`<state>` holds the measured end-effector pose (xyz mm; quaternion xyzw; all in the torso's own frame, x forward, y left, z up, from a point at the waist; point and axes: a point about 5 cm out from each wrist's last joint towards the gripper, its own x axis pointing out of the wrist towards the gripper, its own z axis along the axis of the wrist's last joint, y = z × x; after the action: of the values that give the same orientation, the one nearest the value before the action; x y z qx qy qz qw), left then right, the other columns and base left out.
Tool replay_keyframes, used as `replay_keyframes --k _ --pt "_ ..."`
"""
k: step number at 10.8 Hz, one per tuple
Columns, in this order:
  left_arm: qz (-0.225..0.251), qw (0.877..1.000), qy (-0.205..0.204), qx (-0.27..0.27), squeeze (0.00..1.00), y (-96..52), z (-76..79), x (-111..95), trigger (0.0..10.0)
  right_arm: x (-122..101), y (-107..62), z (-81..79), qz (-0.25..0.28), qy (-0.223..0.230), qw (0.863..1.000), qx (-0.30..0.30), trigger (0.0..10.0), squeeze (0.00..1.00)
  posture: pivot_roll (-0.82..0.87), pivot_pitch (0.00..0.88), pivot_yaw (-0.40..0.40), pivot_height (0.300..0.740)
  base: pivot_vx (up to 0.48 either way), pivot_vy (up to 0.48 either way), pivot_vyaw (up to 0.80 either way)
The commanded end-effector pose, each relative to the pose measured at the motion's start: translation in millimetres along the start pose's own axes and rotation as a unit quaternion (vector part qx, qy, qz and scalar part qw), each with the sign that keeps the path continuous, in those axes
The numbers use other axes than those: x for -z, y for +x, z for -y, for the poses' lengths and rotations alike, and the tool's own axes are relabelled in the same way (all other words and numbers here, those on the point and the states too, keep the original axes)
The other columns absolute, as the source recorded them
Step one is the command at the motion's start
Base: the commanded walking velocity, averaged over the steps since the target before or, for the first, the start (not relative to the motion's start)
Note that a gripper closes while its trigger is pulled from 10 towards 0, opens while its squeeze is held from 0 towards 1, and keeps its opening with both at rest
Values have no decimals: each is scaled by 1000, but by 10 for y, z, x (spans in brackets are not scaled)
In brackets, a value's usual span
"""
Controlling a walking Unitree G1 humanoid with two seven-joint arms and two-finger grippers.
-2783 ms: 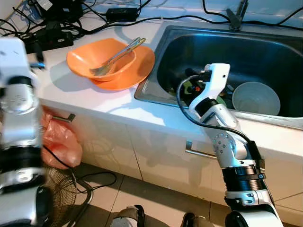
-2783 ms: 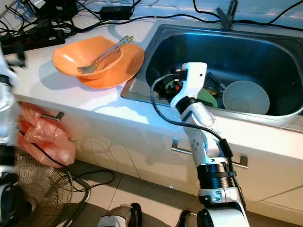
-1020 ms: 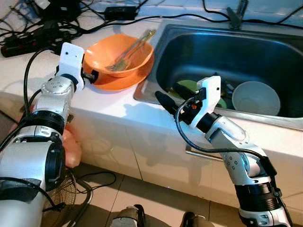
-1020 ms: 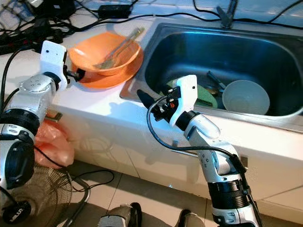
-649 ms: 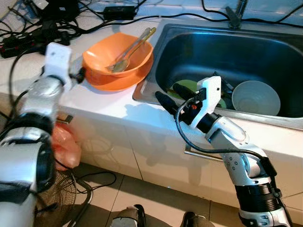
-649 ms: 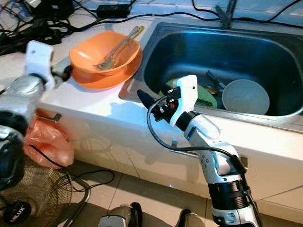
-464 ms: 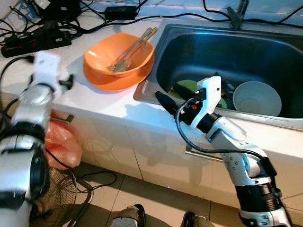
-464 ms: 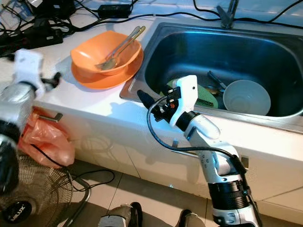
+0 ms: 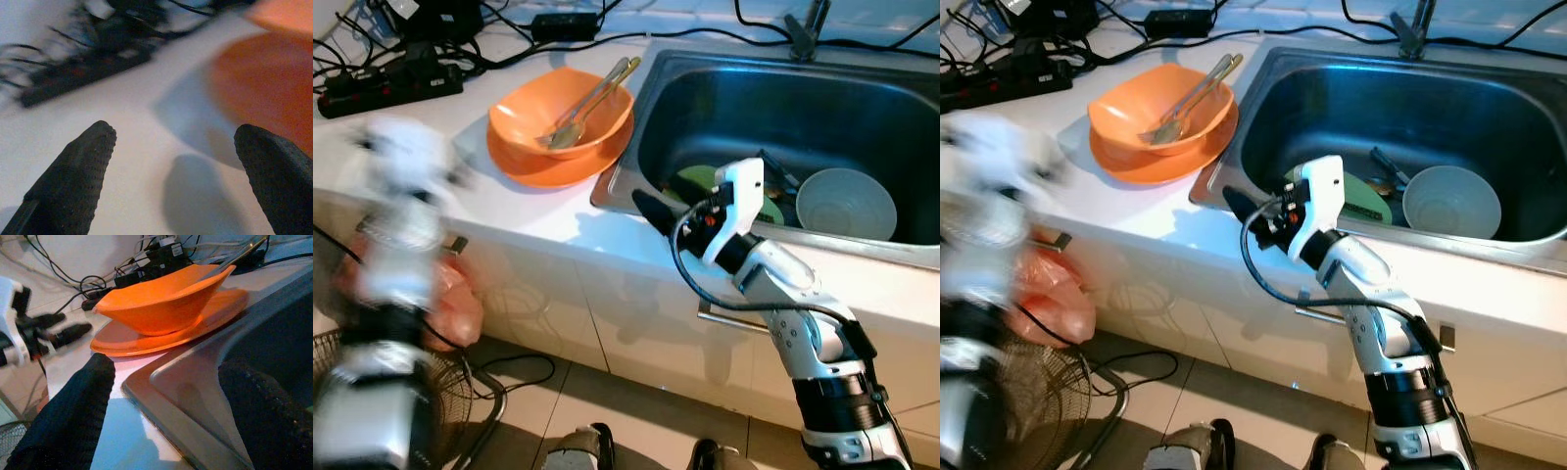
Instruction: Kitchen organization
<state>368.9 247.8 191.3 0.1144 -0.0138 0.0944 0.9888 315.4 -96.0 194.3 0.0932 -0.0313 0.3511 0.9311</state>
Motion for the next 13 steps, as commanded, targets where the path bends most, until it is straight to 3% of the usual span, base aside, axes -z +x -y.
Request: replay_keyframes --k 1,3,6,13 --pt "14 1000 -2 20 0 -9 29 -87 10000 -23 12 18 7 -3 1000 10 10000 0 117 137 114 740 0 0 0" --pt "68 996 23 53 0 -111 233 -249 10000 -41 13 93 23 1 999 44 10000 0 114 133 113 740 0 0 0" --pt "139 986 60 67 0 -236 390 -486 10000 -46 35 121 30 1 998 58 10000 0 111 127 109 740 0 0 0" --pt "123 987 63 77 0 -358 384 -431 10000 -30 43 148 30 0 998 63 10000 0 114 130 108 740 0 0 0"
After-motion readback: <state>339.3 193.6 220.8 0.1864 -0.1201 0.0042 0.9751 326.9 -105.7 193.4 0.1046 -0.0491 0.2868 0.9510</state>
